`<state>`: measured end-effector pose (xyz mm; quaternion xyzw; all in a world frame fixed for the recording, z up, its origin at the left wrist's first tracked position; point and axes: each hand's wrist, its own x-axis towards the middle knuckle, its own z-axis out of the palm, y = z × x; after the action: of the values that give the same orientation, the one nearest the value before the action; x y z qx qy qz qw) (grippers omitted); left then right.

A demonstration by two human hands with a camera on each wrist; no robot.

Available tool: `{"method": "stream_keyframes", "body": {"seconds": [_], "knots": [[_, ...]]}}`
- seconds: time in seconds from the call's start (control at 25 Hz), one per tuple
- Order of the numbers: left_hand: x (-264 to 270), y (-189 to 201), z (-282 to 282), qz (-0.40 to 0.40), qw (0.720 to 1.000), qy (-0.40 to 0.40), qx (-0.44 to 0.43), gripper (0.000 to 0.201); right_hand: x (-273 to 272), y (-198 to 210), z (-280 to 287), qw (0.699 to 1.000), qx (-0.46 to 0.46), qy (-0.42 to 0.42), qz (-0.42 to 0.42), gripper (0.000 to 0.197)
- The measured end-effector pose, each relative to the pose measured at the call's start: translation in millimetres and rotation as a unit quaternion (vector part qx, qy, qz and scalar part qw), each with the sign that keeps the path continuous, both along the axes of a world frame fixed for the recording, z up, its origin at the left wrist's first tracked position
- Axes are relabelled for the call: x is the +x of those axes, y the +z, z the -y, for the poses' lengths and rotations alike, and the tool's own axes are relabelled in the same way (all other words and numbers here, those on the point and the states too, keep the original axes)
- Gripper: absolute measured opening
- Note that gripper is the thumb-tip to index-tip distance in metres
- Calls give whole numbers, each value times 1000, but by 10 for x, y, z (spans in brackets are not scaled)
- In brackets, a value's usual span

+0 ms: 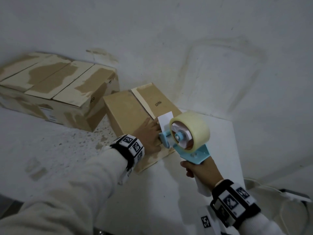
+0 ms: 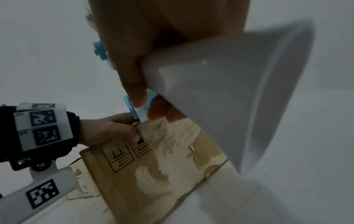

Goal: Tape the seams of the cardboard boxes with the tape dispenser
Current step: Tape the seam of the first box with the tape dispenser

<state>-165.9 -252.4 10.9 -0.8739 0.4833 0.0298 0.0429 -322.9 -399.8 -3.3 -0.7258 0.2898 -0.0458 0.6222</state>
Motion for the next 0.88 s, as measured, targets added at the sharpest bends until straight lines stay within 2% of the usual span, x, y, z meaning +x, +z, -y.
{"method": "stream_keyframes", "body": {"seconds": [0.08,0.24,0.4,0.6,0.72,0.88], "knots": [[48,-51,11,-17,1000,-20,17,64,-6,10,4,999,-26,32,-20,15],[70,-92,5,-28,999,-28,29,64,-14,73,2,999,-16,35,-5,19],[104,-146,-2,-58,998,-28,22,70,-317,66,63,999,-41,35,-10,24],[123,-83,-9,-109,993,-8,47,78,-622,-114,76,999,-16,11,-27,26],[12,-41,129,-160,985,60,-16,64,-554,-177,50,1000,-12,4,-25,30],[-114,-219,330,-106,981,158,-41,60,-429,-307,35,999,16,-20,-28,26]]}}
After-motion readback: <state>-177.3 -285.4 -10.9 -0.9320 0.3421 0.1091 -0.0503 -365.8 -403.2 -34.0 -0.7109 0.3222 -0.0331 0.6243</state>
